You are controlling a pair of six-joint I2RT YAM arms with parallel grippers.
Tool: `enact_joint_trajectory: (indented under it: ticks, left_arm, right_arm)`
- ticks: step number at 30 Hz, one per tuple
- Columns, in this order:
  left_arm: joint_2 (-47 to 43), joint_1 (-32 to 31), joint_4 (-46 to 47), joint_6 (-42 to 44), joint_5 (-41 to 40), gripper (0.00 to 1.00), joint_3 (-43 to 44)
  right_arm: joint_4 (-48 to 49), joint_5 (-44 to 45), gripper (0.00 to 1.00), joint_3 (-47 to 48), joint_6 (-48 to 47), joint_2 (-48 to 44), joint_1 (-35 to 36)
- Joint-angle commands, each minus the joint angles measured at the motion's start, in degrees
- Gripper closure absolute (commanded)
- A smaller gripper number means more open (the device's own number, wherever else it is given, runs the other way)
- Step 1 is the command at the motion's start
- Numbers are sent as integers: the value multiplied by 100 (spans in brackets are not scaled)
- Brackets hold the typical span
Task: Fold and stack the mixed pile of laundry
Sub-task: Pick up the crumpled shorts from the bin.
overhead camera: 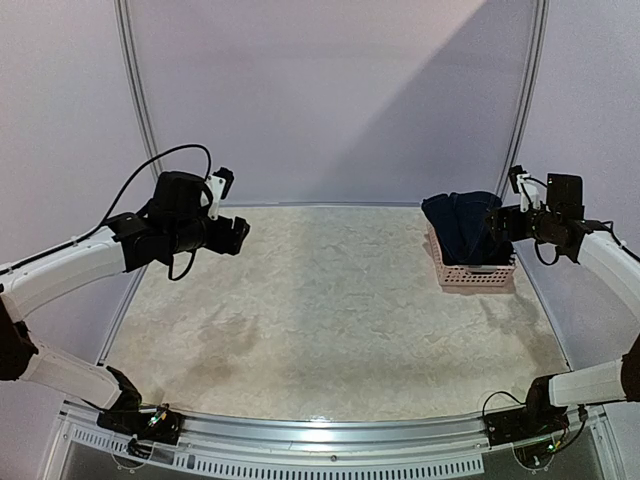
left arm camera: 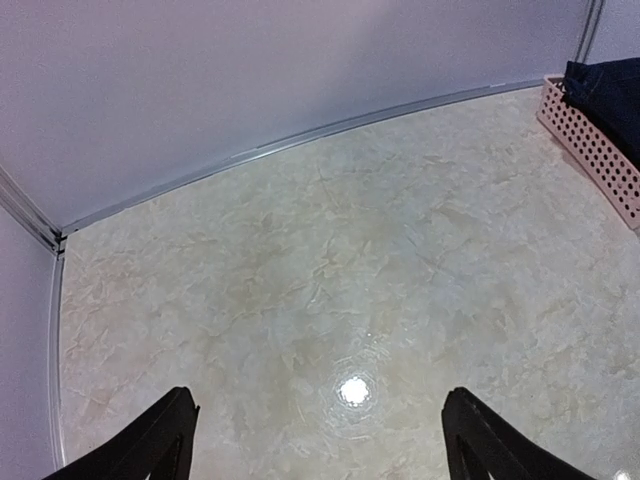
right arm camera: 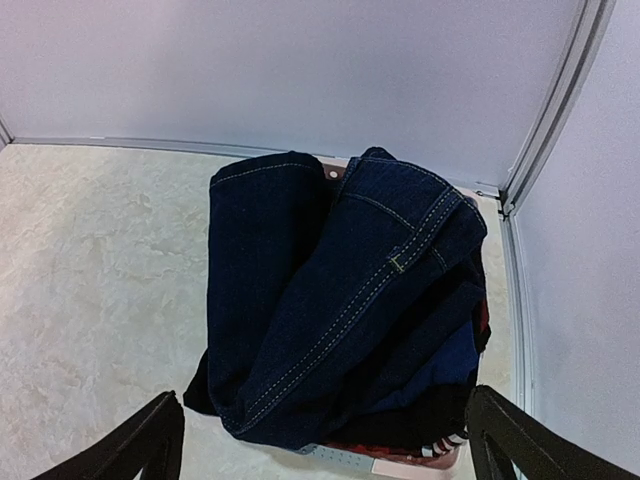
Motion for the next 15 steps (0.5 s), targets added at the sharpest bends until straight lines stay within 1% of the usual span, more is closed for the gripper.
enact_joint_trajectory:
  ticks: [1, 5, 7, 8, 10, 15]
  left_arm:
    - [40, -88, -69, -18, 168, 13, 38]
    - [19, -97, -84, -6, 128, 14, 39]
    - [31, -101, -84, -6, 156, 14, 49]
    - [40, -103, -91, -10, 173, 14, 52]
    - [65, -106, -103, -21, 193, 14, 61]
    - [153, -110, -133, -69, 279, 15, 87]
  right_arm:
    - [13, 344, 1, 21, 205, -134, -36]
    - [-280, 629, 1, 301, 253, -57, -42]
    - [-540, 600, 4, 552, 310, 83, -43]
    - [-725, 484, 8, 701, 346, 257, -43]
    - [-1073, 396, 11, 1048, 453, 568, -45]
    - [-1570, 194, 17, 1749, 839, 1513, -63]
